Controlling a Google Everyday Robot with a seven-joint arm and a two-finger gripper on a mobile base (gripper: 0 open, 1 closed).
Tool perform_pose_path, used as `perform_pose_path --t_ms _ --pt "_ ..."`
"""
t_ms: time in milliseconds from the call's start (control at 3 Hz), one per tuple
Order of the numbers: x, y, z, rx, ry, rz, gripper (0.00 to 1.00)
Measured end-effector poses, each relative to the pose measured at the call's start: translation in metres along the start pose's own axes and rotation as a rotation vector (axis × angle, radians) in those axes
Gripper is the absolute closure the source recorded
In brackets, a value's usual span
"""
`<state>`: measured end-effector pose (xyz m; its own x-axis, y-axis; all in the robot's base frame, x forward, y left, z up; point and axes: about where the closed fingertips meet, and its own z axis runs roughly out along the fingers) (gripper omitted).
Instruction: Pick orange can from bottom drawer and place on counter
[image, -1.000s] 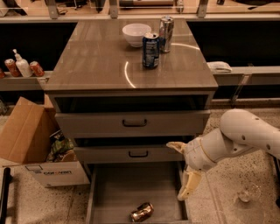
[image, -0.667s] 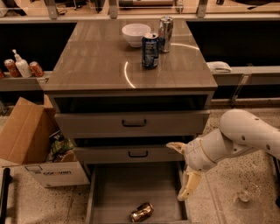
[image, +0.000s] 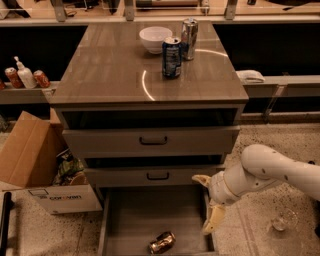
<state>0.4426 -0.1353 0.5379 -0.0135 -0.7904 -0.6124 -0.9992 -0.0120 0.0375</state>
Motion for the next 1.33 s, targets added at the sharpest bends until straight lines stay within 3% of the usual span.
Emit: perform_pose_path --t_ms 333,667,1000,1333 --pt "0.038 -0.006 0.042 -0.010 0.017 0.011 0.00" --pt "0.065 -0.012 0.084 -0.049 -0.012 0.004 0.00" --pt "0.080 -0.017 0.133 -0.097 -0.086 0.011 0.00" --pt "0.080 -0.017 0.133 -0.097 -0.086 0.010 0.00"
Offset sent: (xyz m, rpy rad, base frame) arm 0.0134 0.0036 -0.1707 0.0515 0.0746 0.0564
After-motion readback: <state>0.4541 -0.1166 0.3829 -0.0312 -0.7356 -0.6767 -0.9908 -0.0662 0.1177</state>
